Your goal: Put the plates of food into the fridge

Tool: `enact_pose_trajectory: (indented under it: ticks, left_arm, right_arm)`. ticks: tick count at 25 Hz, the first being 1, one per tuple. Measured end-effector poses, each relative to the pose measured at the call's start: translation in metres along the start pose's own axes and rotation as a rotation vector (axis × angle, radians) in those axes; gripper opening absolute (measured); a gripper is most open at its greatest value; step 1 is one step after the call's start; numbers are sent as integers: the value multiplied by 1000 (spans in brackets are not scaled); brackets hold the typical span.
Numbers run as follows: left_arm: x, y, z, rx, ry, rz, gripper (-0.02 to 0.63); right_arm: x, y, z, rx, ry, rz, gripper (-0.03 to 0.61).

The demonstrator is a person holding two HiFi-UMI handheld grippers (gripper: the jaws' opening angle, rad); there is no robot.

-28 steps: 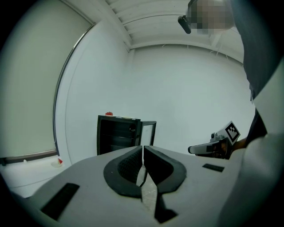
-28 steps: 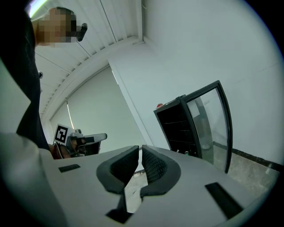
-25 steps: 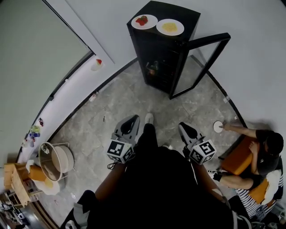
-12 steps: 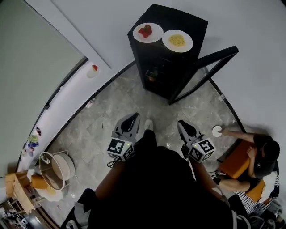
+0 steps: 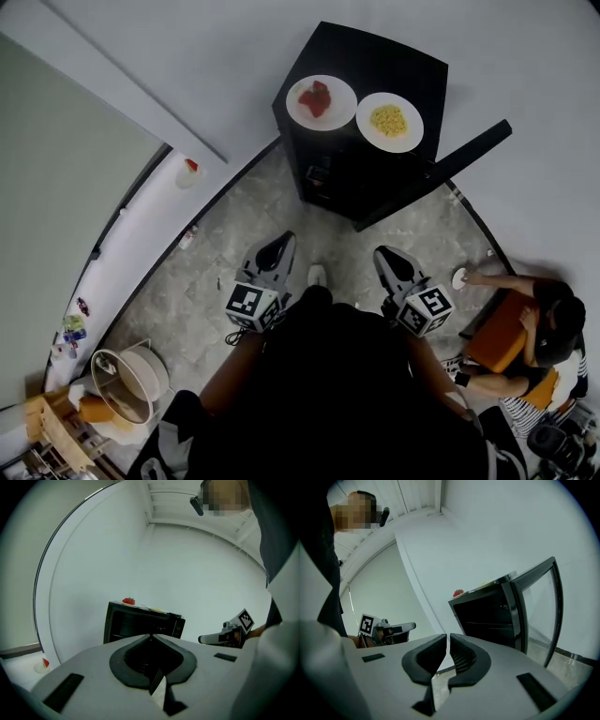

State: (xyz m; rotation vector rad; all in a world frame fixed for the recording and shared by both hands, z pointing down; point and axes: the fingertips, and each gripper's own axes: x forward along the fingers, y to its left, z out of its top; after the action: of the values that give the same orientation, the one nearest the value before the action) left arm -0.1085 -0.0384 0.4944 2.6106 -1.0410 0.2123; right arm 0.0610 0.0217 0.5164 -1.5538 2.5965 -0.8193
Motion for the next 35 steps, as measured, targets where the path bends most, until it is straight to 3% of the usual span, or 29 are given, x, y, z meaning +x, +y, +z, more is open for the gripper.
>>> enact_pose_trajectory:
  ticks: [3,7,12,23,27,35]
  left_arm:
    - [14,16,9,0,-6,-35,29]
    - [33,28,16,-21,1,-54,29]
    - [53,29,18,-41,13,-70,29]
    - [72,27,20,-63,24,-72,31]
    - [77,26,20,-57,24,-75,31]
    - [91,28,21,-61,31,-81,31]
  right_arm:
    - [17,-4,8,-38,17,-29,38]
    - [32,-15,22,-14,4,-53,38]
    - [50,-34,45,65,-23,-92,40]
    - [82,-67,100,236,-135,-78,40]
    - [89,-76,111,295,-178,-75,80]
    - [104,-92,122,405,-230,-77,101]
